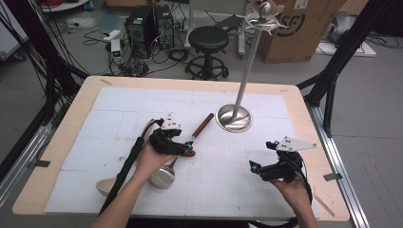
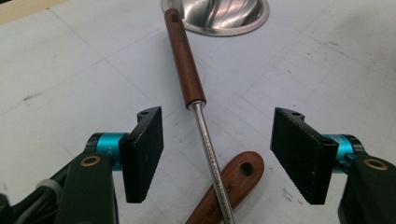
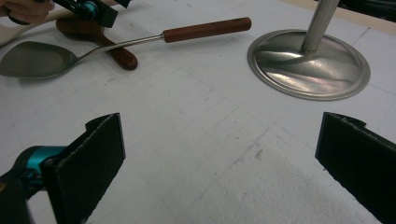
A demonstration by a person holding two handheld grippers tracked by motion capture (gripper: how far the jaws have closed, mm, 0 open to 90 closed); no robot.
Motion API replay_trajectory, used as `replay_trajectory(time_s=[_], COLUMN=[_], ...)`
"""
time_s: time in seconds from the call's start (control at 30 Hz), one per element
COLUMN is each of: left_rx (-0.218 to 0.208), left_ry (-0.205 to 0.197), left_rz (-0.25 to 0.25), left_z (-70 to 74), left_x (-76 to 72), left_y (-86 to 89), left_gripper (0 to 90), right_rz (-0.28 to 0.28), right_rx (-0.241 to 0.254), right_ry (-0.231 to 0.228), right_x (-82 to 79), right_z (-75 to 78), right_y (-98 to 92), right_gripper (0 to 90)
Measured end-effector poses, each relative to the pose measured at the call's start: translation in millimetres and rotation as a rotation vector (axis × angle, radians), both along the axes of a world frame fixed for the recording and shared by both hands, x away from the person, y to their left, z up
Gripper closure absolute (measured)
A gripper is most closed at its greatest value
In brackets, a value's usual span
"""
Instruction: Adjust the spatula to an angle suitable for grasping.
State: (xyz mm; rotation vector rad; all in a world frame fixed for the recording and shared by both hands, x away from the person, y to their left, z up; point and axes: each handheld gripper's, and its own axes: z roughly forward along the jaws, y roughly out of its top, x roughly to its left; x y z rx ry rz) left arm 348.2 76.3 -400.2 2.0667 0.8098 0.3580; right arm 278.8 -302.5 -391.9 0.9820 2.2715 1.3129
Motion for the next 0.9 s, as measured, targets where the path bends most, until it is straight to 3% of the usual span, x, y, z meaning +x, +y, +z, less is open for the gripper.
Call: replay_trajectory(time_s=[0.23,0.47,0.73,0.9], left_rx=[-0.001,-0.003,-0.037,-0.057], left_ry=[0.005,-0.022,-0.031,-0.014], left_rz=[0.005,0.015,0.002,0.008], left_z=[3.6,16.2,26.1,22.4], left_x=[-0.6,-9.1,-22.1,-19.9], left_y=[4.4,12.9,10.7,6.3], left_gripper=[33.7,32.9,33.3,34.1], right_rz=[0.001,0.003,0.005,0.007], right_rx=[0.005,0.001,-0.003,-0.007], right_ry=[0.002,0.004,0.005,0.0], right_x=[-0.5,-0.7,-1.0,-0.2], right_z=[-0.3,-1.3,-1.4,-1.7], right_y=[-1.2,-0.8,0.5,1.2], right_gripper=[0.2,0.2,0.2,0.2])
